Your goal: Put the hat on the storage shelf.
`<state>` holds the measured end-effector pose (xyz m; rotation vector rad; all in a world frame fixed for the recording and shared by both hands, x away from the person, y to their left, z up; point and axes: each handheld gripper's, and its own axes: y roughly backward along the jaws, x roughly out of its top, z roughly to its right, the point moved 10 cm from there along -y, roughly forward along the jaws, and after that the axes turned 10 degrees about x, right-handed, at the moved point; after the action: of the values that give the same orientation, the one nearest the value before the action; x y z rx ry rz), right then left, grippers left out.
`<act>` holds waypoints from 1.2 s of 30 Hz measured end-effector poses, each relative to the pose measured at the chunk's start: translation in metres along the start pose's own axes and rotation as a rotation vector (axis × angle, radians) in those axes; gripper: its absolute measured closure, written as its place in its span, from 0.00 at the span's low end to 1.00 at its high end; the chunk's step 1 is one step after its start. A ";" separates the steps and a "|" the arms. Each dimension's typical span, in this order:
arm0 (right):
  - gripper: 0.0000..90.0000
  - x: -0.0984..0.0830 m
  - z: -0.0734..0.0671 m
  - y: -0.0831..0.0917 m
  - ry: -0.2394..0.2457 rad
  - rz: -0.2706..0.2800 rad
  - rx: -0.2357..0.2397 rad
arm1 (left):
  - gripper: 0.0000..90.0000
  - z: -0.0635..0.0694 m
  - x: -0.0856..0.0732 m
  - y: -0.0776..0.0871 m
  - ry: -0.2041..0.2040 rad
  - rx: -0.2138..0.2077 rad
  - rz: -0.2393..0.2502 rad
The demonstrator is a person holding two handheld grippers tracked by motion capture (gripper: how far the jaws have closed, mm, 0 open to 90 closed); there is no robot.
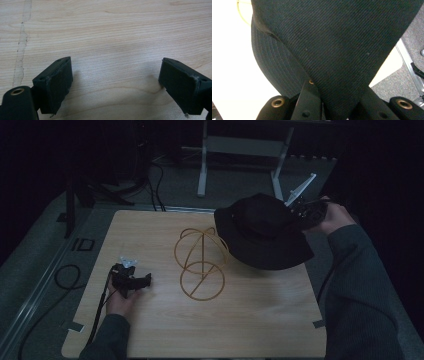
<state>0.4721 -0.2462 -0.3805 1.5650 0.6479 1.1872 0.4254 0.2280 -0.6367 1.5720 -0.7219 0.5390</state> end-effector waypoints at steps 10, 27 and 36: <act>0.97 -0.004 0.001 0.013 -0.007 0.012 -0.022 | 0.14 0.000 0.000 0.000 0.001 0.000 0.001; 0.97 -0.006 -0.004 0.028 0.007 0.033 -0.013 | 0.14 0.000 0.000 0.000 -0.002 -0.001 -0.001; 0.97 -0.005 -0.009 0.035 0.020 0.062 0.011 | 0.14 0.000 0.000 0.000 -0.003 -0.001 -0.004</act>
<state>0.4563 -0.2584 -0.3503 1.5939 0.6241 1.2485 0.4250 0.2281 -0.6367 1.5727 -0.7215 0.5336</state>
